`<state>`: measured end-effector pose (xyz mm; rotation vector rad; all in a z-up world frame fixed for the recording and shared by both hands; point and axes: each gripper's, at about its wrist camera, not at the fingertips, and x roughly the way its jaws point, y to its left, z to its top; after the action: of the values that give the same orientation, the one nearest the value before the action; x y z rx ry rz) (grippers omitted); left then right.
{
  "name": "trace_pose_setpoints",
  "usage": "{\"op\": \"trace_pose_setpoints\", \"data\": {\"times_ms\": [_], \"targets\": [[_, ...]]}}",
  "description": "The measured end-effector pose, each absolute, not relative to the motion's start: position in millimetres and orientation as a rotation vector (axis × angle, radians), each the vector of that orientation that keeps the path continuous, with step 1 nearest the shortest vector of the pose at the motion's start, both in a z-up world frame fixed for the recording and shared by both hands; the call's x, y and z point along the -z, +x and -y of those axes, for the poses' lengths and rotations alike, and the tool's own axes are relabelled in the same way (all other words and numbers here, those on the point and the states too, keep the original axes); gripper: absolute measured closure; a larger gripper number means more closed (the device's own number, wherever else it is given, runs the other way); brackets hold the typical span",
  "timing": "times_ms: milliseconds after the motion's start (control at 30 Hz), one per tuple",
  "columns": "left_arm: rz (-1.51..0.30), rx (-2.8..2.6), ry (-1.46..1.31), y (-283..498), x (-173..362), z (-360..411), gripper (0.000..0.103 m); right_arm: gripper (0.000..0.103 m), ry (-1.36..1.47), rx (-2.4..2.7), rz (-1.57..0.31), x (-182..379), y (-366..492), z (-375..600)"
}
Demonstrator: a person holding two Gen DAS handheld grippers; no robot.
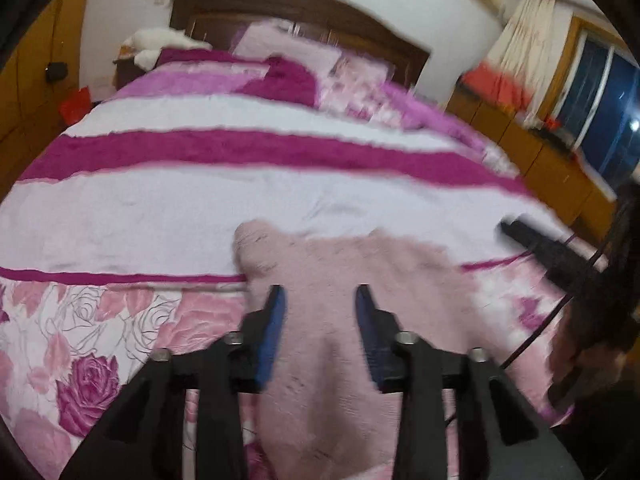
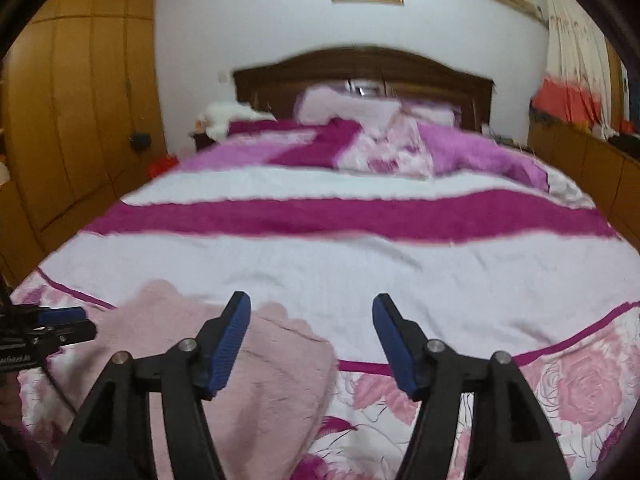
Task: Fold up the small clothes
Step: 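Open both grippers and withdraw them from the folded cardigan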
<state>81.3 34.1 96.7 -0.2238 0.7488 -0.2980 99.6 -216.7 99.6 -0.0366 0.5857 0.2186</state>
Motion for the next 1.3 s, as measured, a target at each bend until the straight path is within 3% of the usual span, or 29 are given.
{"op": "trace_pose_setpoints", "data": {"times_ms": [33,67,167,833,1300], "targets": [[-0.734,0.294,-0.216,76,-100,-34,0.103,0.041,-0.038,-0.233,-0.599,-100,95,213],[-0.729,0.295,-0.208,70,-102,-33,0.103,0.055,-0.041,-0.241,-0.619,-98,88,208],[-0.751,0.303,-0.221,54,-108,-34,0.103,0.064,-0.057,-0.249,-0.702,-88,73,198],[-0.765,0.188,-0.165,-65,-144,-34,0.103,0.063,-0.073,-0.261,-0.768,-126,-44,161],[-0.874,0.105,-0.133,-108,-106,-20,0.103,0.053,-0.092,-0.148,-0.871,-94,-94,158]]}}
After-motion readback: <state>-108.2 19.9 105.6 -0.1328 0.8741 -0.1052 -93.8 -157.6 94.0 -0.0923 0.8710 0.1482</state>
